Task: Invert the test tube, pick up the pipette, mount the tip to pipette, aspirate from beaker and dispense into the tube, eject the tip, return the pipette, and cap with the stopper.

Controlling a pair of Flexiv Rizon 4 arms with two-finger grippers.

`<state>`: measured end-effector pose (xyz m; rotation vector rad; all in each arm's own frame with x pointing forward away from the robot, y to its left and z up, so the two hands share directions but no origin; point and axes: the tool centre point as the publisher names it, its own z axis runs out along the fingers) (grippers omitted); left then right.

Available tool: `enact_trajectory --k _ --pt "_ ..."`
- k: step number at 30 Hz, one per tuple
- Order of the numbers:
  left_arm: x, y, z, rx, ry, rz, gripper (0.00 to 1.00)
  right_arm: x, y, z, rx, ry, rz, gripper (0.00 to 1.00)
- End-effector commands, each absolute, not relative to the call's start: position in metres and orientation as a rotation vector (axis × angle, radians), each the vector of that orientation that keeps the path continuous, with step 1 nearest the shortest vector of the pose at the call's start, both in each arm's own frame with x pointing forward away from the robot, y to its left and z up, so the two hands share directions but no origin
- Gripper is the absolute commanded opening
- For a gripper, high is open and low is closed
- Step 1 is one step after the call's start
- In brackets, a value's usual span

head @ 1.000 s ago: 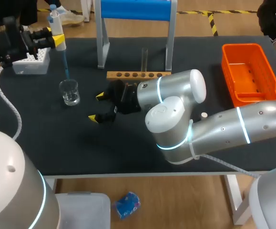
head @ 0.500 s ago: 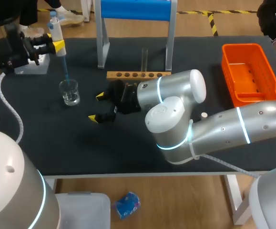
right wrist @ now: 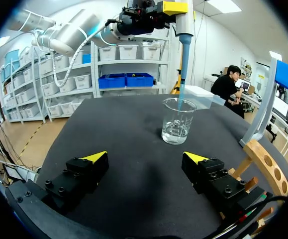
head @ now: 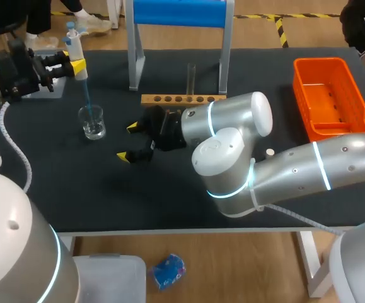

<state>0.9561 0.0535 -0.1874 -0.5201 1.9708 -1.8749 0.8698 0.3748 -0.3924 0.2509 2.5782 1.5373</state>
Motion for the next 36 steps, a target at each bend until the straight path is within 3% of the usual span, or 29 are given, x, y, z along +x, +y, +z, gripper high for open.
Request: enact_trajectory --k 1,36 --pt "0.958 0.053 -0.193 -0.525 1.969 -1.878 0.00 0.870 0.376 -0.393 0.253 2.580 1.532 1.00" --pt "0.959 0.054 -0.229 -0.606 1.957 -1.905 0.00 0.870 0.376 -0.393 0.253 2.580 1.532 1.00"
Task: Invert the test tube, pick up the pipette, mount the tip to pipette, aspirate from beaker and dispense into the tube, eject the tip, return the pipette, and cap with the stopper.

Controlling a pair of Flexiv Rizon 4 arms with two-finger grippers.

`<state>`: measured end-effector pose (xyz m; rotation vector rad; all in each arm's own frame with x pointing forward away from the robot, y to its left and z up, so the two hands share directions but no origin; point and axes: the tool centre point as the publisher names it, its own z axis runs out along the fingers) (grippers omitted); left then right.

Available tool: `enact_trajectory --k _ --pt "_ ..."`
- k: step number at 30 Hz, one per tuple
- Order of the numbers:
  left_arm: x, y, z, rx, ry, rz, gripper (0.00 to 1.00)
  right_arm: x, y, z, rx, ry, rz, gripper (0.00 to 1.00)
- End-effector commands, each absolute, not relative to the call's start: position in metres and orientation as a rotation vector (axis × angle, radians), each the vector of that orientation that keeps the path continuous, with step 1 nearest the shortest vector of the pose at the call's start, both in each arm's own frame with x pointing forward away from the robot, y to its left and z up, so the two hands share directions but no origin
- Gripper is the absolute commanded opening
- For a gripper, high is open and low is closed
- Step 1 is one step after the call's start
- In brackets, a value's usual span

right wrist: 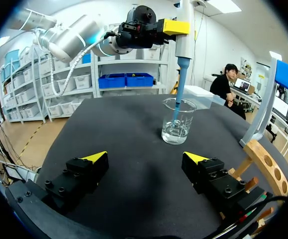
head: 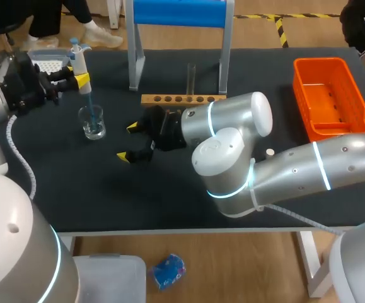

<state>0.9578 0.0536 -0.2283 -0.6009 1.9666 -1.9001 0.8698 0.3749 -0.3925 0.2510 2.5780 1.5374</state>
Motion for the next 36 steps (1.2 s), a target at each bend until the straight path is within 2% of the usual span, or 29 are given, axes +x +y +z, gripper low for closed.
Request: enact_trajectory --k 1,30,36 --pt "0.959 0.054 -0.229 -0.608 1.956 -1.907 0.00 0.870 0.376 -0.393 0.253 2.580 1.532 1.00" --pt "0.958 0.054 -0.232 -0.624 1.946 -1.896 0.00 0.870 0.376 -0.393 0.253 2.580 1.532 1.00" --pt "0.958 0.054 -0.232 -0.624 1.946 -1.896 0.00 0.858 0.354 -0.369 0.220 2.622 1.488 1.00"
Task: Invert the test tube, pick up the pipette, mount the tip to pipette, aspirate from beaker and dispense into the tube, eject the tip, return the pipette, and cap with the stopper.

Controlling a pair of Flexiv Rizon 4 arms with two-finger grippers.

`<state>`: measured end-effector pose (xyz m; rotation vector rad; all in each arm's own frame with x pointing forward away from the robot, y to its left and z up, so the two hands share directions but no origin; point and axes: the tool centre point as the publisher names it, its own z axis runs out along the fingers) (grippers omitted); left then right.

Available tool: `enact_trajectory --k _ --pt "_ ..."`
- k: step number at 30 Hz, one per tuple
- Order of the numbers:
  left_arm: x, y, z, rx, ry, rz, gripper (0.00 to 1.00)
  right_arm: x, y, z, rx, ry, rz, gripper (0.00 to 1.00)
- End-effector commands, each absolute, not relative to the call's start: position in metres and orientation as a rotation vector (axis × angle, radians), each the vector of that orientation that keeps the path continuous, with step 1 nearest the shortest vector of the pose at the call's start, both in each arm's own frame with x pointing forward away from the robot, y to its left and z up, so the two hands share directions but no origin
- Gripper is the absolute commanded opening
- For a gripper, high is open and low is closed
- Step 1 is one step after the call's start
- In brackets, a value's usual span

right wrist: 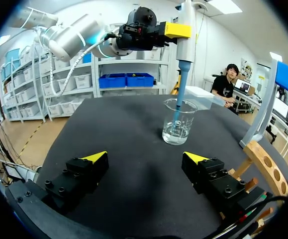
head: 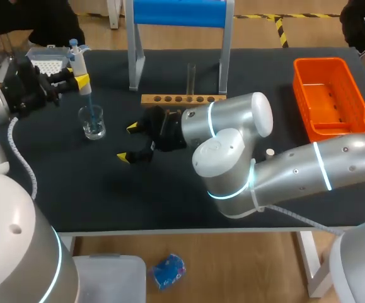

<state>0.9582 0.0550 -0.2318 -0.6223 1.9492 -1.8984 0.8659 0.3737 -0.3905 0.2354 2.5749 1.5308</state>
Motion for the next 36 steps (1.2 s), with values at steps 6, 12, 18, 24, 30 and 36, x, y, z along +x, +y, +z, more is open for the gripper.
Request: enact_trajectory --k 6,12,18,24,30,36 --pt "0.958 0.054 -0.232 -0.624 1.946 -1.896 0.00 0.849 0.331 -0.337 0.144 2.616 1.522 1.00" --pt "0.958 0.054 -0.232 -0.624 1.946 -1.896 0.00 0.840 0.312 -0.305 0.065 2.661 1.525 1.00" --pt "0.958 0.054 -0.232 -0.624 1.946 -1.896 0.00 0.836 0.303 -0.273 -0.022 2.671 1.530 1.00" --pt "0.958 0.054 -0.232 -0.624 1.946 -1.896 0.00 0.842 0.298 -0.241 -0.098 2.678 1.534 1.00" --pt "0.958 0.054 -0.232 -0.624 1.946 -1.896 0.00 0.856 0.298 -0.216 -0.172 2.695 1.541 1.00" --pt "0.958 0.054 -0.232 -0.624 1.946 -1.896 0.00 0.873 0.304 -0.191 -0.259 2.712 1.571 1.00"
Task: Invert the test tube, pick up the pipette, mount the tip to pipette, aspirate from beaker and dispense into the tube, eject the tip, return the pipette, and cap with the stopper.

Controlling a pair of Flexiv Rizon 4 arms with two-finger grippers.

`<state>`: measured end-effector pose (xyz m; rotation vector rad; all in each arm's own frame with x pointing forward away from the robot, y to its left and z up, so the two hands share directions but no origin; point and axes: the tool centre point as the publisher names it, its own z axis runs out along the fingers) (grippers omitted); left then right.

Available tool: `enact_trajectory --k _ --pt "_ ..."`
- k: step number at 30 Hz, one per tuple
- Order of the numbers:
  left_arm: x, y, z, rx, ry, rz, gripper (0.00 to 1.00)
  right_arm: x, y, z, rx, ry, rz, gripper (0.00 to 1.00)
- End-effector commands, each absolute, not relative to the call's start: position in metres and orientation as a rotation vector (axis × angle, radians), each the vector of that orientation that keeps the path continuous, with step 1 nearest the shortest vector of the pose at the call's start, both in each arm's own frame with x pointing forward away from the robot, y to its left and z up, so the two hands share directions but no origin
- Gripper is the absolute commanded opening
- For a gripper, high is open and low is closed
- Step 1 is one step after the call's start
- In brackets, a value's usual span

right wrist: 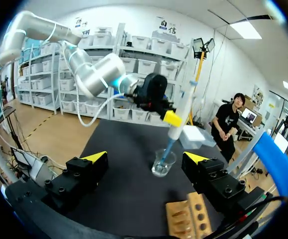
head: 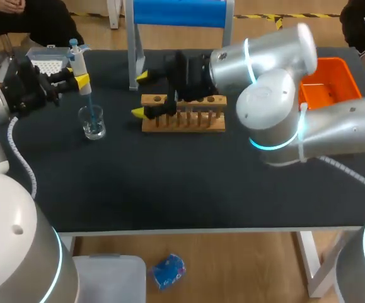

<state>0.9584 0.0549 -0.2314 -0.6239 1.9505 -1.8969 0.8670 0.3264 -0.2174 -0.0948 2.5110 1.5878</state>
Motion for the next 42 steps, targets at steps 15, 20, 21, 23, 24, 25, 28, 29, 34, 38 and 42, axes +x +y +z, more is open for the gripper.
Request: enact_trajectory --k 15,20,21,23,24,25,28,29,34,38,42 --pt "0.958 0.054 -0.232 -0.624 1.946 -1.896 0.00 0.908 0.342 -0.157 -0.420 2.800 1.525 1.00" --pt "0.958 0.054 -0.232 -0.624 1.946 -1.896 0.00 0.912 0.364 -0.138 -0.462 2.791 1.527 1.00" --pt "0.958 0.054 -0.232 -0.624 1.946 -1.896 0.00 0.912 0.364 -0.138 -0.462 2.791 1.527 1.00" --pt "0.958 0.054 -0.232 -0.624 1.946 -1.896 0.00 0.912 0.364 -0.138 -0.462 2.791 1.527 1.00" --pt "0.958 0.054 -0.232 -0.624 1.946 -1.896 0.00 0.912 0.364 -0.138 -0.462 2.791 1.527 1.00" --pt "0.958 0.054 -0.232 -0.624 1.946 -1.896 0.00 0.912 0.364 -0.138 -0.462 2.791 1.527 1.00" --pt "0.958 0.054 -0.232 -0.624 1.946 -1.896 0.00 0.912 0.364 -0.138 -0.462 2.791 1.527 1.00" --pt "0.958 0.054 -0.232 -0.624 1.946 -1.896 0.00 0.912 0.364 -0.138 -0.462 2.791 1.527 1.00" --pt "0.958 0.054 -0.232 -0.624 1.946 -1.896 0.00 0.912 0.364 -0.138 -0.462 2.791 1.527 1.00" --pt "0.958 0.054 -0.232 -0.624 1.946 -1.896 0.00 0.912 0.364 -0.138 -0.462 2.791 1.527 1.00" --pt "0.958 0.054 -0.232 -0.624 1.946 -1.896 0.00 0.912 0.364 -0.138 -0.462 2.791 1.527 1.00"
